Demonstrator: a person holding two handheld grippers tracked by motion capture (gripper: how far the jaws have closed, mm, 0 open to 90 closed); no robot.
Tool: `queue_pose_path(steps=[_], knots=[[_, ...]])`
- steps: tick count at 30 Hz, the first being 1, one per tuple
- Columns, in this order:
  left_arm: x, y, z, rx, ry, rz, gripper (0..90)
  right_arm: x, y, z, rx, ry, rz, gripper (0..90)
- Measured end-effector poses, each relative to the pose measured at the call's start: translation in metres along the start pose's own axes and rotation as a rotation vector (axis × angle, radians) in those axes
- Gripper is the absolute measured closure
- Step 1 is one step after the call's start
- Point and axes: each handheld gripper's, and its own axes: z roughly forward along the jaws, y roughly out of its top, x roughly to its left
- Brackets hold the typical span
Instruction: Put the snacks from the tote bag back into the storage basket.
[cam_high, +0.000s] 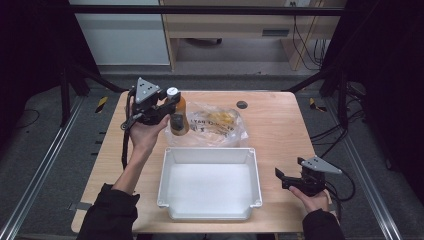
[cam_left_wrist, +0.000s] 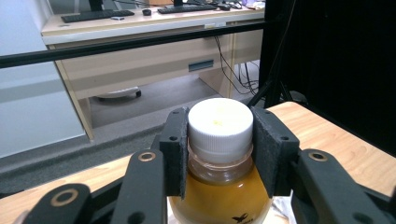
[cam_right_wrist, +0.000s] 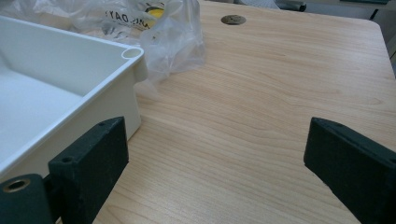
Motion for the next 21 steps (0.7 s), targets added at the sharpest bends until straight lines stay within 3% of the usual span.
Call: queue_pose_path(steps=[21], knots=[[-0.018, -0.016, -0.034, -0.015, -0.051, 0.020, 59.2, 0.000, -0.001, -0.001, -0.001, -0.003, -0.005, 6.8]])
